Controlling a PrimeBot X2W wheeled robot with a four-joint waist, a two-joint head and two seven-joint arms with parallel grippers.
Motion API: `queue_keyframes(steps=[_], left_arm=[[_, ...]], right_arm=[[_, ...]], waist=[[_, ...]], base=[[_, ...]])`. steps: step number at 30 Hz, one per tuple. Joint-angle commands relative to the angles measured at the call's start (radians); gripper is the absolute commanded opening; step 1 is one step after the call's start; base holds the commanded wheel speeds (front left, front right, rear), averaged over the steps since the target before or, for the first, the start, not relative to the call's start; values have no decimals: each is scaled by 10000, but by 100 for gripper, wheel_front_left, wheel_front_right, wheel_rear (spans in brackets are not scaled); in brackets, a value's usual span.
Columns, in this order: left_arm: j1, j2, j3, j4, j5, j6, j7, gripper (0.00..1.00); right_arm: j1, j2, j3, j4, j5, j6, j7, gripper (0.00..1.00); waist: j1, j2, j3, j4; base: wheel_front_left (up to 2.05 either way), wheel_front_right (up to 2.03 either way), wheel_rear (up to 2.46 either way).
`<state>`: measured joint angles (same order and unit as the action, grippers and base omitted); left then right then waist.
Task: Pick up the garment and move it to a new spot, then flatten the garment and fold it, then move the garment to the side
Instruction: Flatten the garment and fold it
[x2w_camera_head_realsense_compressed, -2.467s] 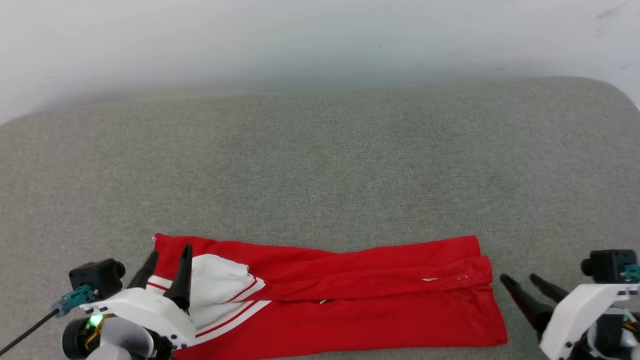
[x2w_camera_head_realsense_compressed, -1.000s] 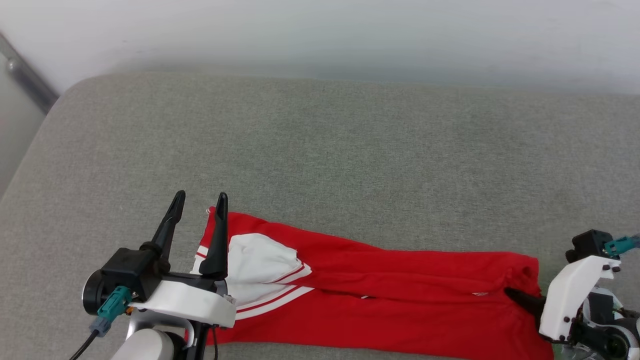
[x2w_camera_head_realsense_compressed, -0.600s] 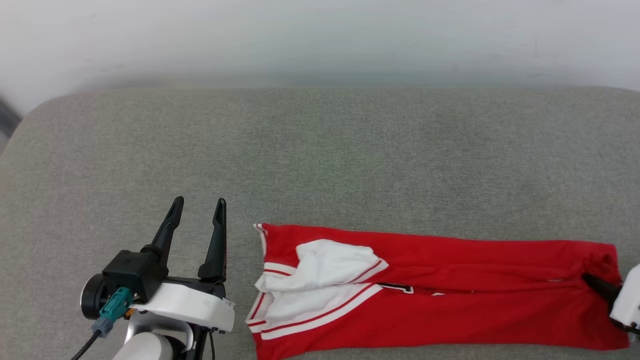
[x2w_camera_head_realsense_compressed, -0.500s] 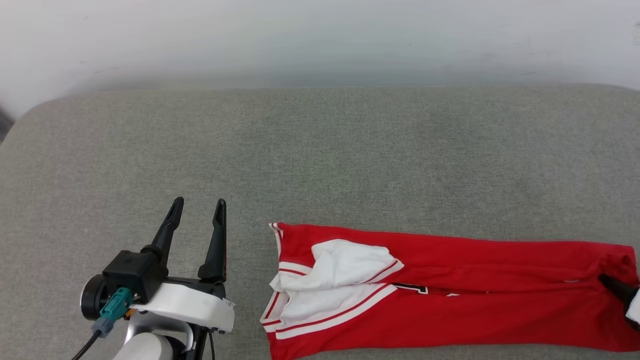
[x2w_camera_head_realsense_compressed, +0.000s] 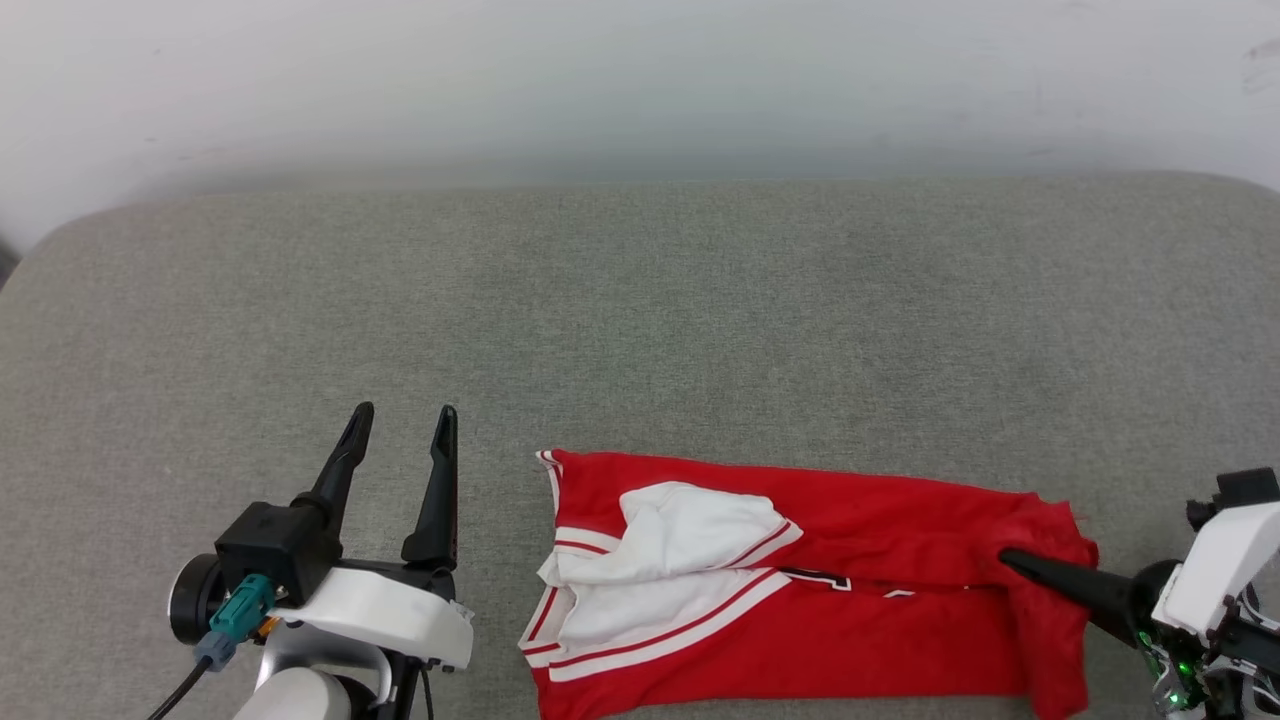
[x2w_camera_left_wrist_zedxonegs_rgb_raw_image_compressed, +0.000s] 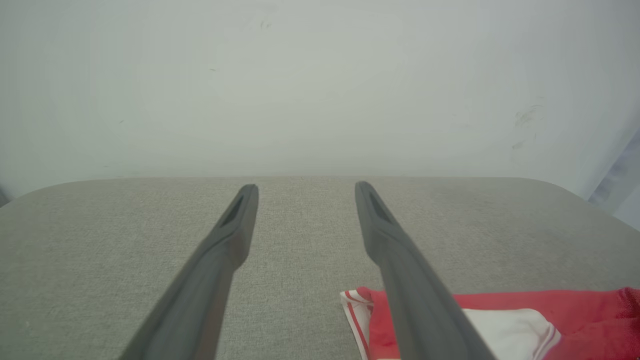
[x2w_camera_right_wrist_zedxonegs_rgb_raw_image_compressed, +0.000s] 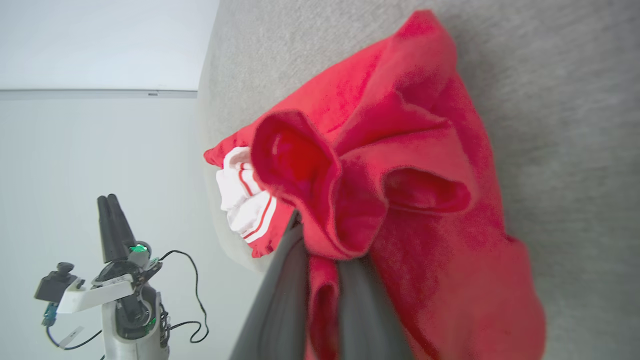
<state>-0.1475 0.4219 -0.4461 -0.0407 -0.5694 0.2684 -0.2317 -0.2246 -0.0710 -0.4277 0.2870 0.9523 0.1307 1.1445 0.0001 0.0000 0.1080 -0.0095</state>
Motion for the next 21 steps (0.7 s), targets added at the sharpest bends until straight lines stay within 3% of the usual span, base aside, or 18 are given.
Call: queue_keyframes(steps=[1,4,8,17,21], left_arm=[[-28,-19,-21,19,-52,-17,22,100],[-80,-41,-91,53,-40,-64,54,100],[-161,-86,-190,112,-63,-120,84,100],[-380,-324,-427,317,-104,-317,26,100],[-446,-416,-469,438,-112,-371,-24,100]], right_arm=[[-181,66,-10,-60,295,0,150,0],[-411,214,182,71,1284,0,467,0],[-589,228,1462,516,2432,0,100,0],[-1146,214,4580,1341,3824,0,-1897,0],[-1437,214,5741,1817,3900,0,-2973,0]], waist=[[-1,0,-33,60],[-1,0,-97,216],[-1,0,-161,519],[-1,0,-1,1358],[-1,0,106,1664]], base=[[0,0,0],[0,0,0],[0,0,0],[0,0,0],[0,0,0]])
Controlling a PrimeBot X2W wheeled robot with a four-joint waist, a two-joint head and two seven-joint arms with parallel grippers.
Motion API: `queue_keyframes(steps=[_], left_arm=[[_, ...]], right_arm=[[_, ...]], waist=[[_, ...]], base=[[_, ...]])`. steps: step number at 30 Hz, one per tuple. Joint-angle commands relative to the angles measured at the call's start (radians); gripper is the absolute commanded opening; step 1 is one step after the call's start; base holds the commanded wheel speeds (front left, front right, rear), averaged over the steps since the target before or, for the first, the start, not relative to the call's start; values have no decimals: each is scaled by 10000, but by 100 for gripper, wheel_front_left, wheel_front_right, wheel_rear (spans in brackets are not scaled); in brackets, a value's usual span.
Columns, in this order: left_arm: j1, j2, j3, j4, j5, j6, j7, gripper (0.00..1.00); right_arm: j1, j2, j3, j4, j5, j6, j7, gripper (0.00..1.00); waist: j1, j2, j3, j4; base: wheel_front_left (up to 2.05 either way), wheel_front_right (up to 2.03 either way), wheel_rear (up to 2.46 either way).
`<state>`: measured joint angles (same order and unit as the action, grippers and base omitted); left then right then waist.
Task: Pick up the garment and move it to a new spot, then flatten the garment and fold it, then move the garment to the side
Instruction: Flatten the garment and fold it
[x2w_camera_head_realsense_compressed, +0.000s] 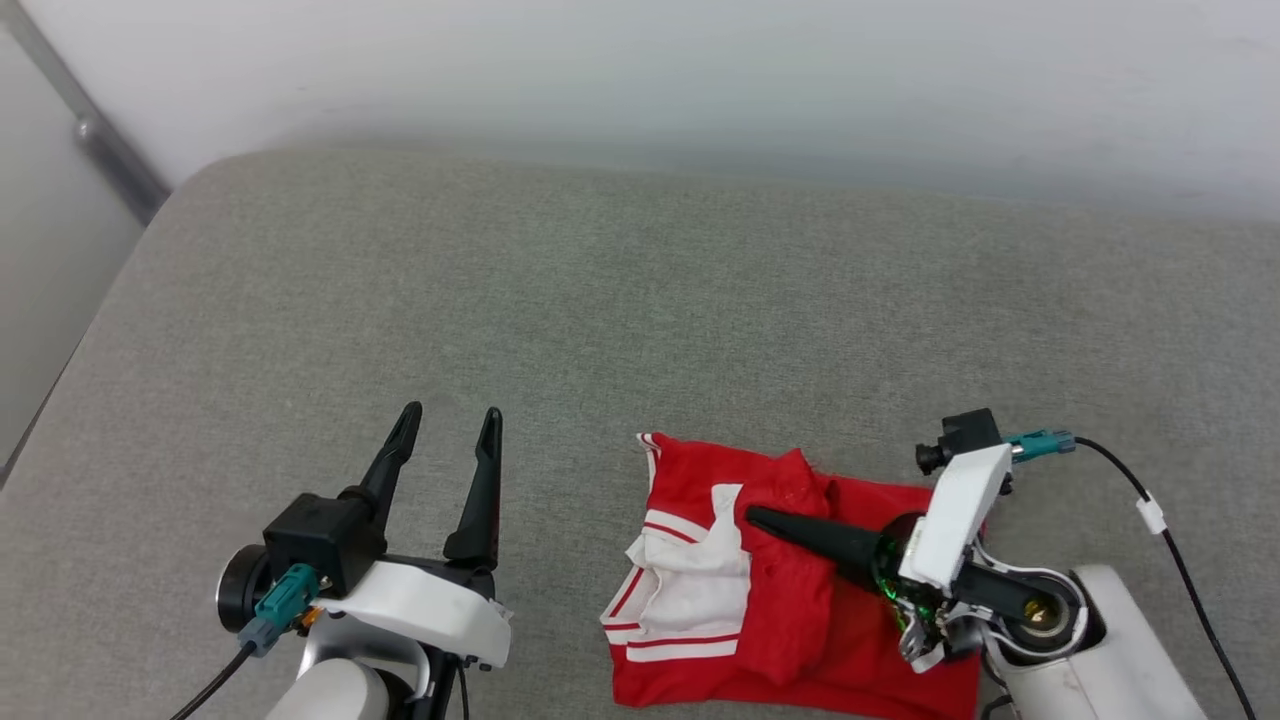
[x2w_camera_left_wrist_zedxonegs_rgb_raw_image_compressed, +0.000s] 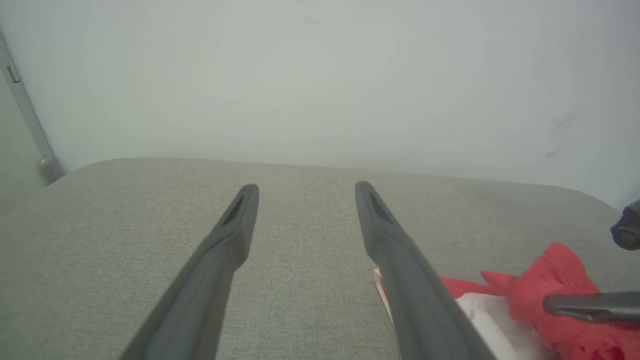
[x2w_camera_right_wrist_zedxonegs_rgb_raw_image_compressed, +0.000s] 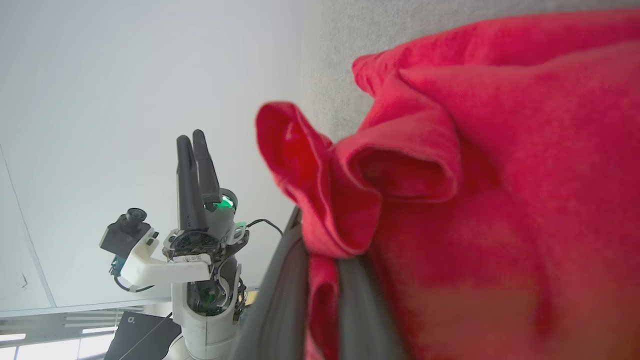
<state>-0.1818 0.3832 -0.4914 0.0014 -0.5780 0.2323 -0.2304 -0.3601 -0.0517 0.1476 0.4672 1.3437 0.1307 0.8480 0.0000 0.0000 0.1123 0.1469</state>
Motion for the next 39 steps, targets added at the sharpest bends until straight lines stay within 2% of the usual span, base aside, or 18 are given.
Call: queue_keyframes(steps=[1,2,3,4,5,6,10,17,19,20,24,29,32,39], left_arm=[[-112,-41,-19,40,-25,-28,-44,100],[-115,-54,-14,73,-33,-39,-68,100],[-128,-68,-1,110,-47,-57,-88,100],[-138,-84,4,136,-55,-78,-103,100],[-134,-110,4,147,-51,-67,-118,100],[-134,-129,1,161,-43,-51,-129,100],[-167,-159,24,231,-51,-68,-163,100],[-278,-172,25,360,-5,-90,-191,100],[-277,-124,14,425,0,-118,-192,100],[-277,-124,14,425,0,-118,-192,100],[-165,-67,36,497,-26,-54,-188,100],[12,23,109,558,-60,23,-191,100],[111,132,198,645,-12,122,-207,100],[477,297,585,835,-155,281,-283,100]], right_arm=[[-153,19,195,160,-103,0,-317,0],[-220,17,412,288,-171,0,-579,0],[-269,16,612,438,-199,0,-744,5],[-338,16,803,520,-298,0,-937,33],[-418,14,949,603,-406,0,-1119,84],[-473,13,1084,650,-432,0,-1227,100],[-747,-2,1500,595,-532,0,-1533,100],[-1115,-482,2284,-289,-1311,0,-1987,100],[-1262,-1196,2943,-1019,-2433,0,-2730,100],[-1262,-1196,2943,-1019,-2433,0,-2730,100],[-1218,-2162,3514,-1370,-4308,0,-4116,100],[-744,-2869,2813,-997,-6040,0,-5603,100],[-336,-3140,1856,-795,-6959,-2,-6460,100],[889,-2841,-387,-1310,-8736,0,-8401,100]], waist=[[0,0,89,162],[0,0,119,208],[0,0,148,246],[0,0,169,272],[0,0,197,291],[0,0,220,298],[0,0,337,225],[0,0,320,6],[0,0,245,-127],[0,0,245,-127],[0,0,93,-384],[0,0,-47,-798],[0,0,-122,-1084],[0,0,-378,-1575]], base=[[0,0,0],[0,0,0],[0,0,0],[0,0,0],[0,0,0],[0,0,0],[0,0,0],[0,0,0],[0,0,0],[0,0,0],[0,0,0],[0,0,0],[0,0,0],[0,0,0]])
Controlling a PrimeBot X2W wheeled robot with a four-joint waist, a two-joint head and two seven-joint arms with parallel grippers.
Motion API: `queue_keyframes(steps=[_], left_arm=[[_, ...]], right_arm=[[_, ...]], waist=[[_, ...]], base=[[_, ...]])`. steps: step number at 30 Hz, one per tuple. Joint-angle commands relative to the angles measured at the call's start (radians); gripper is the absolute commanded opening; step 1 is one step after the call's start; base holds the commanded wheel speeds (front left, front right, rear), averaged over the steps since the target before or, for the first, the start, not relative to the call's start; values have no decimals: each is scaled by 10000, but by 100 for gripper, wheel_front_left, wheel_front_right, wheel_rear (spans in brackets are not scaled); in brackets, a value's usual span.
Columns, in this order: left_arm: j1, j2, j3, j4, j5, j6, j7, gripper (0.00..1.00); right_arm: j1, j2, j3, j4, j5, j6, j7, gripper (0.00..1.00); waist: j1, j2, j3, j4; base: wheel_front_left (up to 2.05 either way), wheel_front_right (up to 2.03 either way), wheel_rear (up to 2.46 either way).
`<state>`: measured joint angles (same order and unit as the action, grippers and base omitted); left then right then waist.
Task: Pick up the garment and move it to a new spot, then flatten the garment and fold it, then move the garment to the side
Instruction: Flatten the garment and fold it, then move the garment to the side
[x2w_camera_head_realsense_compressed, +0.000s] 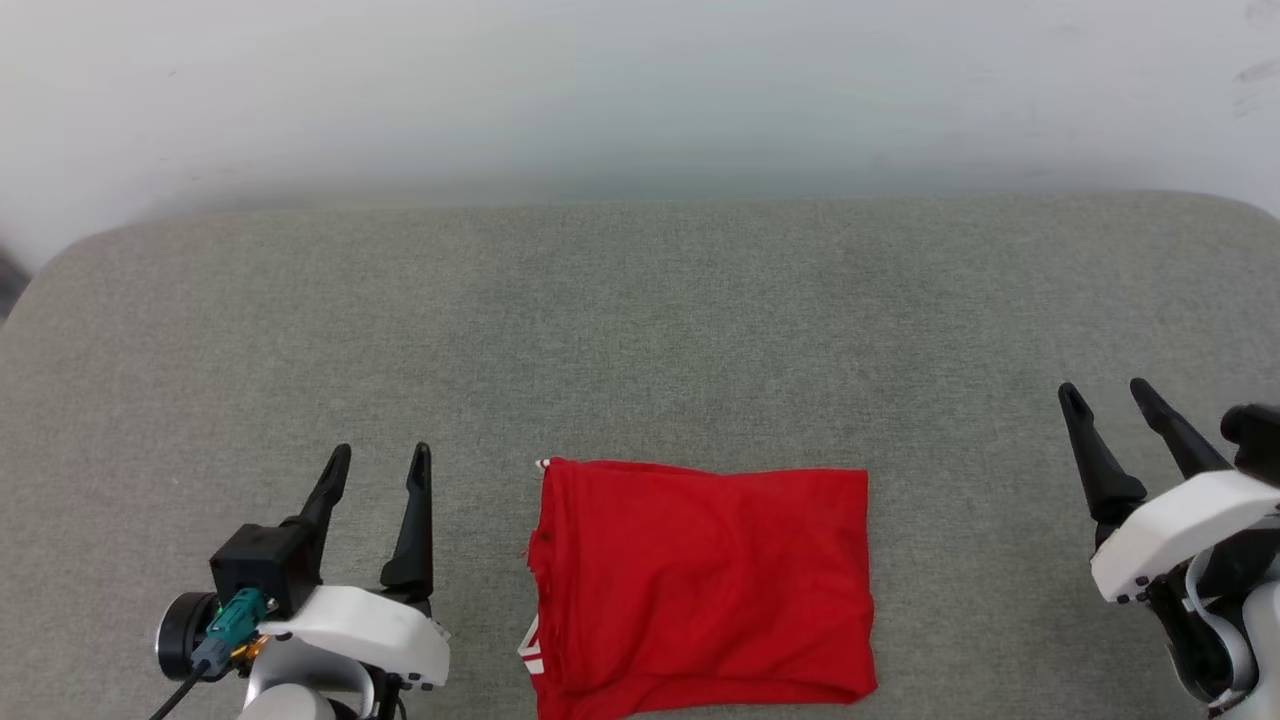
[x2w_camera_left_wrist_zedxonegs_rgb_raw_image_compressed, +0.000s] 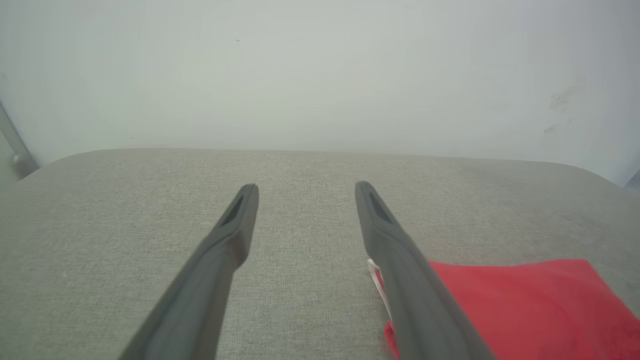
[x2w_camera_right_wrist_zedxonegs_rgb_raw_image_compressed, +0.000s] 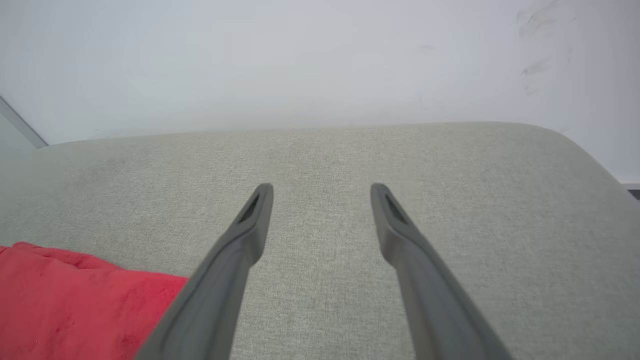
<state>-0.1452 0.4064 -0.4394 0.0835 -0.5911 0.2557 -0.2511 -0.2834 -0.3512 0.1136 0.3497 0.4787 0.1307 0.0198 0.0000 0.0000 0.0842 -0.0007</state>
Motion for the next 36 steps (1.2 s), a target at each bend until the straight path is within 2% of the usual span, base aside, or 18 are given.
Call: queue_keyframes(steps=[1,5,10,22,30,33,36], left_arm=[[169,96,133,34,-29,68,-73,100],[503,143,380,52,-95,97,-100,100],[858,107,573,39,-107,90,-134,100],[1231,45,854,-86,184,107,-157,100],[1107,-6,929,-95,375,6,-159,100],[995,-90,1030,-141,429,-28,-159,100],[924,-218,1143,-251,527,-80,-160,100]], right_arm=[[301,223,-244,-334,-260,0,-327,100],[1123,605,-675,-1277,-930,0,-920,100],[2015,1021,-840,-2336,-1456,-2,-1080,100],[3263,1624,-1220,-4337,-2212,-2,-382,100],[3481,1840,-1414,-4833,-2232,-2,97,100],[3513,1782,-1942,-4747,-1798,-2,634,100],[3389,1539,-2796,-4329,-1026,-2,1653,100]], waist=[[0,0,-136,-135],[0,0,-298,-203],[0,0,-499,-183],[0,0,-720,-226],[0,0,-663,-237],[0,0,-596,-205],[0,0,-481,-136]], base=[[0,0,0],[0,0,0],[0,0,0],[0,0,0],[0,0,0],[0,0,0],[0,0,0]])
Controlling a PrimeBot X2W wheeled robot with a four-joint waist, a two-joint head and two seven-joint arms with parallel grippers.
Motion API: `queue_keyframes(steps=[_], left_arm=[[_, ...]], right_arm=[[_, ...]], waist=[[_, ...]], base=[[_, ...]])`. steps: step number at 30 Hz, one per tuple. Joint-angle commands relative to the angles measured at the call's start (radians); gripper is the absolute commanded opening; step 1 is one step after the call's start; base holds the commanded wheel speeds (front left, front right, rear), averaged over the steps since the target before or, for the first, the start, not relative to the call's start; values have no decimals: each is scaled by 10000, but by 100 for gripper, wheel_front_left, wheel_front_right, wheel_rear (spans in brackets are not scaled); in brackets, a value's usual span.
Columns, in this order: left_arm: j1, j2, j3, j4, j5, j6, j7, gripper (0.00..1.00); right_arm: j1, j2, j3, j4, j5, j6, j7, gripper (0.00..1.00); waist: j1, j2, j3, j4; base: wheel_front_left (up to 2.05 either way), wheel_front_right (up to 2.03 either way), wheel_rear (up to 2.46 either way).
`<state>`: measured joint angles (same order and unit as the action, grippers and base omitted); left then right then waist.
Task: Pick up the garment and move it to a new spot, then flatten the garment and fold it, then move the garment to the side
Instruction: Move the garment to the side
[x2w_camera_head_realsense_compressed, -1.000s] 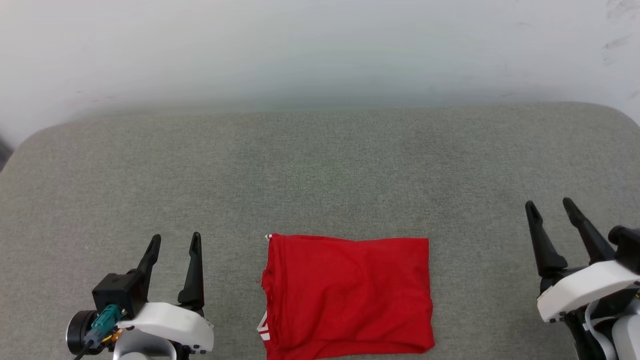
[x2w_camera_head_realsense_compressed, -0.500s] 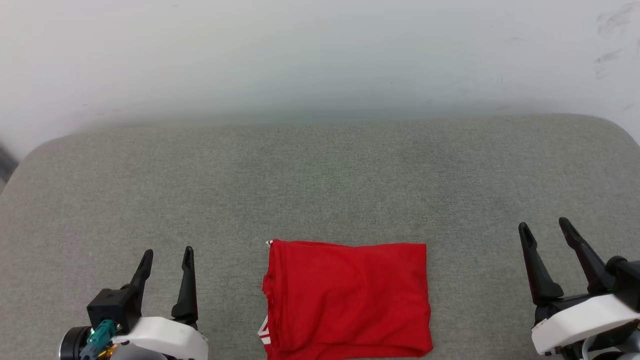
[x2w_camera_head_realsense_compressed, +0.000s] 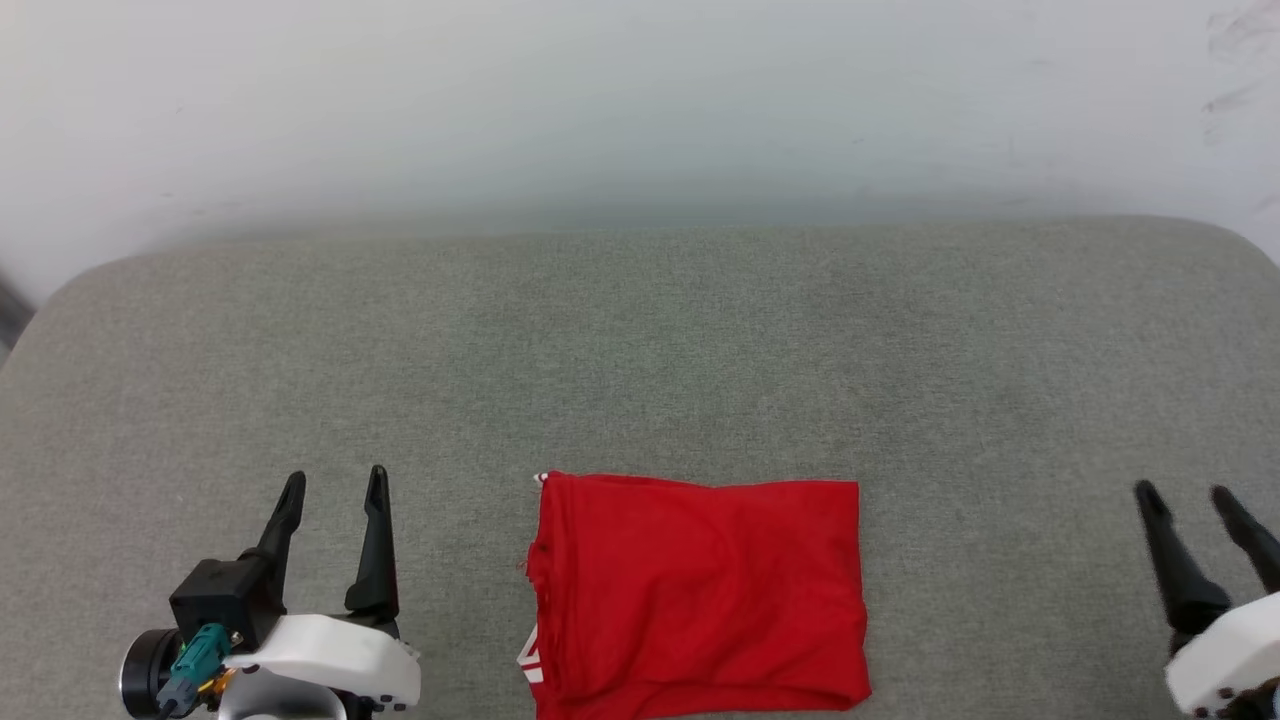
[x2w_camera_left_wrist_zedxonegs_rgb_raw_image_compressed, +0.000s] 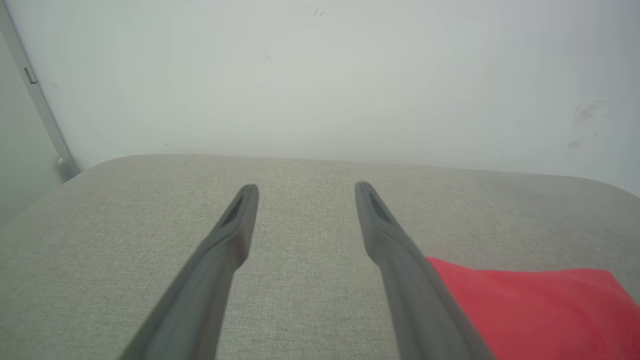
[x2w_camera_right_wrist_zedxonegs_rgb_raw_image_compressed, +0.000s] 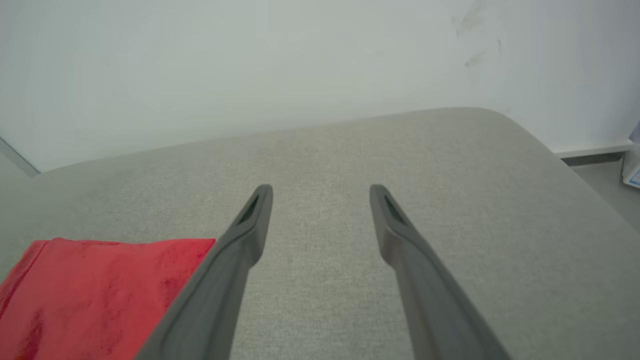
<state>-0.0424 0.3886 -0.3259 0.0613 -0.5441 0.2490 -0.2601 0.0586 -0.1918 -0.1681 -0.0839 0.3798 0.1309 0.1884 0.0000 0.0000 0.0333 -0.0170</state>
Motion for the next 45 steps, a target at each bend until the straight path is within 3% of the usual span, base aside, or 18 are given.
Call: queue_keyframes(steps=[1,11,12,13,17,23,31,32,33,34,39,45], left_arm=[[-118,-83,35,-43,82,-34,-68,100],[-490,-791,372,-235,611,-362,-60,100],[-512,-855,406,-230,658,-401,-60,100],[-564,-1044,529,-205,800,-554,-60,100],[-654,-1272,653,-197,959,-724,-60,100],[-813,-1558,750,-63,1160,-1075,-60,100],[-981,-1714,863,121,1417,-1319,-60,100],[-988,-1737,879,145,1443,-1344,-60,100],[-991,-1749,893,161,1461,-1364,-60,100],[-987,-1759,916,186,1467,-1393,-61,100],[-887,-1772,978,240,1553,-1440,-61,100],[-669,-1738,1042,241,1635,-1483,-59,100]], right_arm=[[-84,-173,-191,164,211,-4,284,100],[-502,-756,-1664,2193,3050,-2,4127,100],[-544,-712,-1675,2331,3260,-2,4541,100],[-703,-394,-1705,2745,3733,-2,5707,100],[-1069,366,-1318,2865,4533,-4,6897,100],[-1804,1055,-814,3295,5584,-2,7585,100],[-2516,1240,-279,4559,6330,-5,7517,98],[-2544,1246,-190,4642,6409,-7,7517,40],[-2572,1242,-134,4675,6499,-5,7482,15],[-2611,1220,-84,4669,6579,-5,7448,0],[-2793,900,244,4412,6654,-4,7187,0],[-2819,166,1314,3589,6049,-4,6506,0]], waist=[[0,0,72,62],[0,0,579,830],[0,0,618,899],[0,0,728,1122],[0,0,889,1326],[0,0,1178,1604],[0,0,1390,1864],[0,0,1386,1885],[0,0,1377,1900],[0,0,1365,1907],[0,0,1222,1847],[0,0,900,1418]], base=[[0,0,0],[0,0,0],[0,0,0],[0,0,0],[0,0,0],[0,0,0],[0,0,0],[0,0,0],[0,0,0],[0,0,0],[0,0,0],[0,0,0]])
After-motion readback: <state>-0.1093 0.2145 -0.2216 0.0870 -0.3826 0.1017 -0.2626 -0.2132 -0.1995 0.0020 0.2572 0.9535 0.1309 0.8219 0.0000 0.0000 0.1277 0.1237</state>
